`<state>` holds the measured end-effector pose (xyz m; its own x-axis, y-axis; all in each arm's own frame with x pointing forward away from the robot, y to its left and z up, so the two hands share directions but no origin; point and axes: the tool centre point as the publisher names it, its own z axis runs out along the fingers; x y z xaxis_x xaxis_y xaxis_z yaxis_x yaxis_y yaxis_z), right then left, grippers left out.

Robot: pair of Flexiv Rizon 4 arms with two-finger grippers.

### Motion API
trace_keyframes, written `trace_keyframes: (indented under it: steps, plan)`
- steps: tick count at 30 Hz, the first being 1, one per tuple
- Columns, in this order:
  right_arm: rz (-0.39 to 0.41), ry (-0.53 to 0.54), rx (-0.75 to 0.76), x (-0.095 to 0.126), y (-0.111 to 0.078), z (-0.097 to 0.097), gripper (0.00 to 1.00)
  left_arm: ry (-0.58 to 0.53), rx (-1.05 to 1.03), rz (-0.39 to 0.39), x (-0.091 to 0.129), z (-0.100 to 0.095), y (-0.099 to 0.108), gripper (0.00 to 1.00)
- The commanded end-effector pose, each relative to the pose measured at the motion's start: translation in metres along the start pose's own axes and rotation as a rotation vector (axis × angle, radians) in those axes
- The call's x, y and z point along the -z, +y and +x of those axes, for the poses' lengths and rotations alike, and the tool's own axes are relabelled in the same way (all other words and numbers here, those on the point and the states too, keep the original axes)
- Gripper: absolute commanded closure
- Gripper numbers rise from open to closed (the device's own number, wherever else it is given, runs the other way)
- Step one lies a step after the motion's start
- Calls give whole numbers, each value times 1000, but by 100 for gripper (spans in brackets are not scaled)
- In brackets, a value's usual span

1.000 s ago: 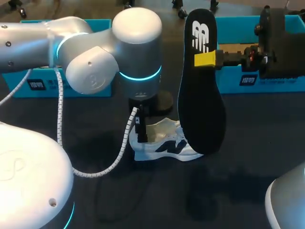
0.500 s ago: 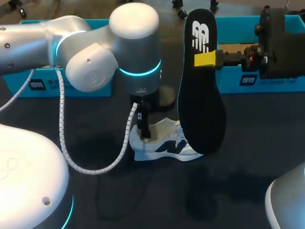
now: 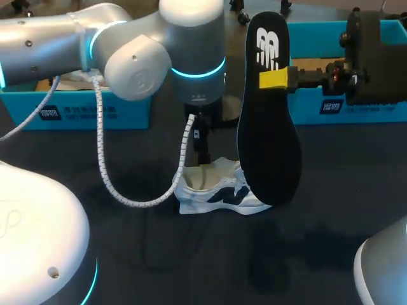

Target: Take the shoe out of the shoebox, open the shoe tongue, remove and reinsert the insole, then place the shoe into the shoebox

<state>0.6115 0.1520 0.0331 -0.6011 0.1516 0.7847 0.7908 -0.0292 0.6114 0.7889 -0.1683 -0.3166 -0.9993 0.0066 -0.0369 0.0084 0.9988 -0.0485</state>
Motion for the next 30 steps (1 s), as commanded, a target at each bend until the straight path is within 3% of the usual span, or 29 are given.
trace_keyframes:
  steps: [1,15,30]
  plan:
    - [0,-2,-2,-3,1,-1,100,67,-9,-19,-27,-16,-12,0]
    - [0,-2,-2,-3,1,-1,100,109,-33,22,-39,-4,-4,0]
    - [0,-2,-2,-3,1,-1,100,113,-69,37,-55,17,-27,0]
